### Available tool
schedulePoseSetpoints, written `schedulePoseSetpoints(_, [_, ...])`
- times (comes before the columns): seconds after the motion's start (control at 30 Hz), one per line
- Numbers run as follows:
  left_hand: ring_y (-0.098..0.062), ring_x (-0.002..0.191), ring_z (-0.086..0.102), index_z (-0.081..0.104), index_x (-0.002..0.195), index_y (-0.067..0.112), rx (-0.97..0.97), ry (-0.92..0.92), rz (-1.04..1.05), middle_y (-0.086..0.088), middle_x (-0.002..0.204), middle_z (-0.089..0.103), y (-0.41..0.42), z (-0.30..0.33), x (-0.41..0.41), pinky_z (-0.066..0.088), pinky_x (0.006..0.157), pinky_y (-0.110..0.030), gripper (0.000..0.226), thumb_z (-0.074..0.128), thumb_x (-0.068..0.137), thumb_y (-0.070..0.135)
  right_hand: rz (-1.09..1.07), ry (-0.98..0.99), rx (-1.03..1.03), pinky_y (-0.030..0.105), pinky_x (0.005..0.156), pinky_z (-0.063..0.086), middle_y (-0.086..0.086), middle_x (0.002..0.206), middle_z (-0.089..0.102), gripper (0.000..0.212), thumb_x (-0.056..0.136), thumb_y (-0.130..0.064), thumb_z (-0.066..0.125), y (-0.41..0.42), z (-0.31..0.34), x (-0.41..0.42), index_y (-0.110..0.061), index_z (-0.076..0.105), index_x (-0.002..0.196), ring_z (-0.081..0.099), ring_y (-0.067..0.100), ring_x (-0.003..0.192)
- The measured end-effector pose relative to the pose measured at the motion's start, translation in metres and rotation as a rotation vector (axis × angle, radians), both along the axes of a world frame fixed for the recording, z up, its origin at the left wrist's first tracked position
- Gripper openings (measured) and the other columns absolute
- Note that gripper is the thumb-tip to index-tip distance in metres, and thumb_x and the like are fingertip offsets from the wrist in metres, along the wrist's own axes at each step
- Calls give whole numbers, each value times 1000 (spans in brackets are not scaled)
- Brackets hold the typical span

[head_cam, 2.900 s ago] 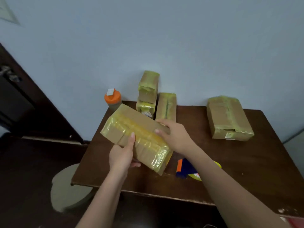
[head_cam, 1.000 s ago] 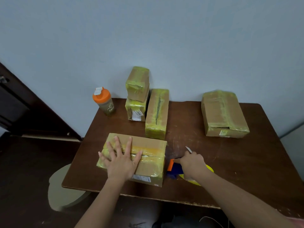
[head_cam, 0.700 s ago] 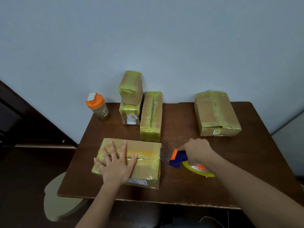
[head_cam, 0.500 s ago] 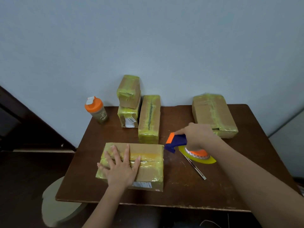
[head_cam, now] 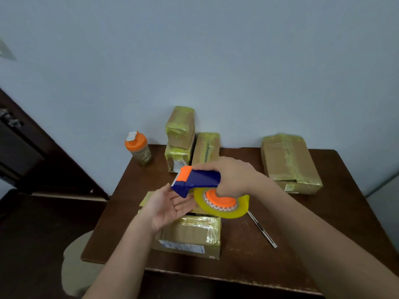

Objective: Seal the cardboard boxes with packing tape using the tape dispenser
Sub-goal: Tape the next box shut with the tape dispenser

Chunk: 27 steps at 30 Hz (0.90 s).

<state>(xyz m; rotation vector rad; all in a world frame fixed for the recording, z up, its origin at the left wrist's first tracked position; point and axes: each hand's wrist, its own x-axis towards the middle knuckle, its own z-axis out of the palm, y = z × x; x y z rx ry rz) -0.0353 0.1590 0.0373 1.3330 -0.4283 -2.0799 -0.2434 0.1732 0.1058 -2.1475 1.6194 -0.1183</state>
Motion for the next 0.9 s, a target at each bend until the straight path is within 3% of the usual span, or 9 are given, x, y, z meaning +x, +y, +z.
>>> schedulePoseSetpoints(0.1, [-32, 79, 72, 59, 111, -5, 11, 136, 70, -25, 95, 71, 0, 0, 7, 56, 76, -42, 44, 33, 105, 30, 25, -2, 2, 30, 67, 45, -11, 105, 44, 78, 80, -20, 60, -2, -3, 3, -56, 31, 142, 52, 18, 93])
schedulePoseSetpoints(0.4, [-27, 74, 73, 60, 103, -2, -2, 168, 139, -24, 90, 71, -4, 3, 12, 59, 66, -36, 17, 49, 96, 10, 78, -11, -3, 28, 64, 41, -10, 110, 47, 78, 81, -19, 63, -11, -10, -1, -50, 32, 145, 50, 17, 99])
schedulePoseSetpoints(0.63, [-23, 75, 73, 59, 111, -3, -37, 128, 89, -22, 93, 71, -6, 1, 6, 58, 71, -32, 26, 53, 85, -2, 125, -45, -10, 30, 70, 45, -16, 109, 41, 78, 81, -18, 63, -15, -12, -10, -50, 31, 145, 46, 13, 100])
schedulePoseSetpoints(0.73, [-20, 71, 73, 61, 107, -1, -39, 40, 103, -19, 87, 72, -9, 0, 5, 59, 67, -30, 20, 52, 90, -1, 151, -55, -25, 32, 74, 47, -17, 105, 38, 78, 83, -18, 63, -14, -14, -12, -50, 30, 146, 42, 10, 96])
schedulePoseSetpoints(0.83, [-14, 70, 70, 65, 106, 1, -107, -178, 45, -10, 80, 73, -16, 4, 11, 58, 56, -23, 19, 54, 91, -3, 158, -36, -26, 35, 75, 48, -13, 100, 37, 79, 84, -20, 61, -10, -15, -7, -52, 26, 147, 44, 13, 94])
schedulePoseSetpoints(0.9, [-12, 75, 65, 66, 103, 2, -151, -319, 5, -4, 76, 73, -23, 8, 19, 55, 58, -20, 18, 54, 91, -3, 175, -17, -27, 36, 76, 49, -8, 106, 40, 79, 85, -23, 61, -8, -16, 2, -51, 23, 148, 48, 17, 97])
